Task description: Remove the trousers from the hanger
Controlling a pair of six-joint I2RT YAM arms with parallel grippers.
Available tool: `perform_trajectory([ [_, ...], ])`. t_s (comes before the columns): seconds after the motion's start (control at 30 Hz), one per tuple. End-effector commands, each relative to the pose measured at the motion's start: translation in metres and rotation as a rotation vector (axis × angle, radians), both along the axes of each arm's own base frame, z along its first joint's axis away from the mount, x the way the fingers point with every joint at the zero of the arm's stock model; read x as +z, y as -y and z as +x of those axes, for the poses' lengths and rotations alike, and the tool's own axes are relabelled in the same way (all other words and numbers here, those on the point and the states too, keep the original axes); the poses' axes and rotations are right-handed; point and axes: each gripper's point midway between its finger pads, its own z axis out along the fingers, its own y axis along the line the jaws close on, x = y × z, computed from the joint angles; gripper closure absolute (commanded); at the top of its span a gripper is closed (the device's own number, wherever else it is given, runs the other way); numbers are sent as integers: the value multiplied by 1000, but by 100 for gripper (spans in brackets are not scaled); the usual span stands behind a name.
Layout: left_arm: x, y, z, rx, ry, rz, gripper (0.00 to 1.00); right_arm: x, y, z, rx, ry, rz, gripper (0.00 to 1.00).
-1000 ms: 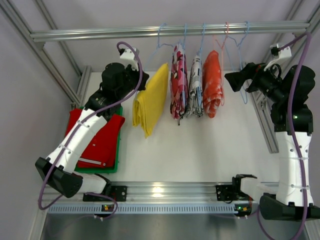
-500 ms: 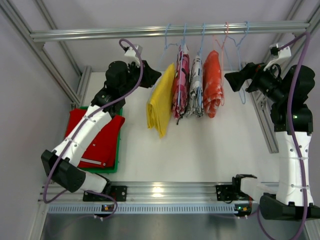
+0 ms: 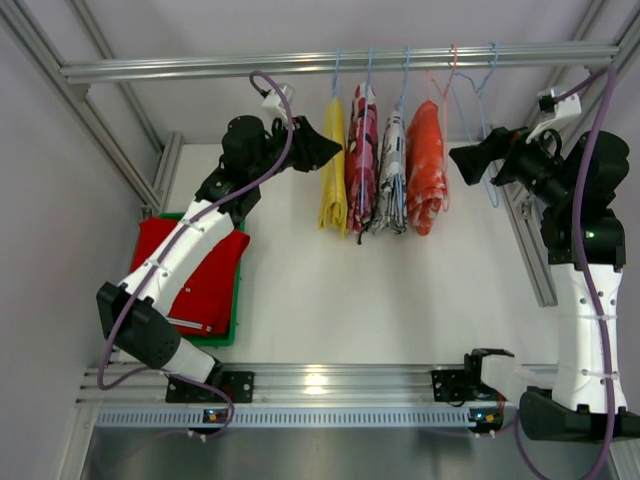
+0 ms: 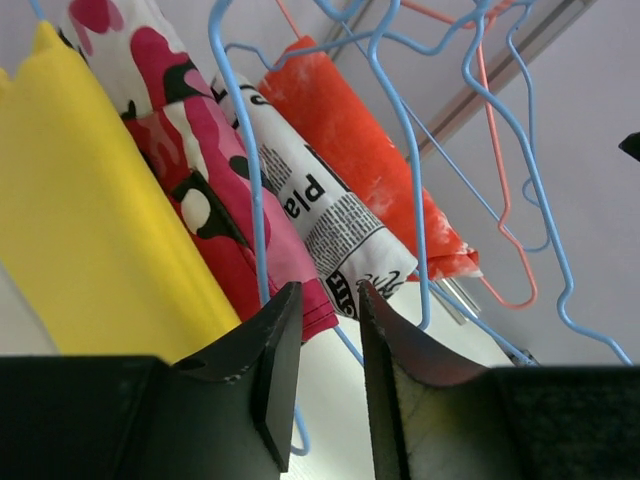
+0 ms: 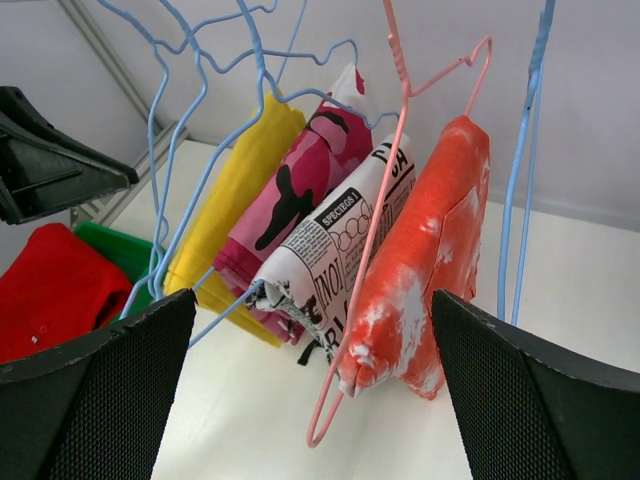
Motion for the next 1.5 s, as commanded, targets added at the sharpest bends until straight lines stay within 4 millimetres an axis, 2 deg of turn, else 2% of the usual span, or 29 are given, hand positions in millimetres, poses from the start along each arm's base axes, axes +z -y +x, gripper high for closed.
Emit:
perform_trajectory([
  [0.0, 17, 11, -7, -86, 27, -65, 65, 14, -4, -5, 12, 73, -27, 1],
  [0.07, 12, 15, -7, -107, 20, -74, 59, 12, -3, -5, 9, 67, -26, 1],
  [0.2, -1, 18, 0, -100, -2, -58, 59, 11, -3, -4, 9, 64, -22, 0],
  [0.3, -1, 18, 1, -107, 22, -58, 60, 12, -3, -5, 9, 67, -26, 1],
  [0.43, 7, 13, -11, -135, 79, -46, 63, 10, -2, -9, 5, 68, -45, 1],
  [0.47, 18, 7, -19, -130, 113, -51, 62, 8, -2, -9, 7, 62, -48, 0],
  [0.5, 17, 4, -21, -127, 120, -44, 62, 7, -2, -9, 7, 62, -48, 0],
  [0.53, 28, -2, -29, -117, 160, -39, 62, 6, -2, -9, 7, 60, -48, 1],
  [0.67, 34, -26, -35, -64, 124, -36, 58, 2, -3, -10, 15, 54, -51, 0],
  [0.73, 32, -38, -32, -33, 113, -22, 57, 1, -3, -10, 17, 50, -49, 1],
  [0.8, 22, -40, -34, -64, 86, -2, 51, -2, -4, -9, 20, 46, -50, 0],
  [0.87, 14, -44, -24, -68, 65, 5, 47, -3, -4, -8, 21, 41, -46, 1],
  [0.93, 1, -39, -16, -115, 38, 12, 46, -3, -4, -7, 21, 42, -46, 1],
  [1.07, -5, -22, -10, -255, 68, 3, 44, -1, -4, -7, 18, 45, -47, 0],
  [1.1, 1, -19, -8, -277, 99, -8, 44, 0, -3, -7, 17, 47, -49, 1],
  [1.17, -7, -10, -5, -336, 94, -28, 43, -2, -3, -6, 16, 42, -52, 0],
  [1.47, -4, 9, -4, -442, 161, -107, 45, -4, -1, -3, 5, 31, -52, 1],
])
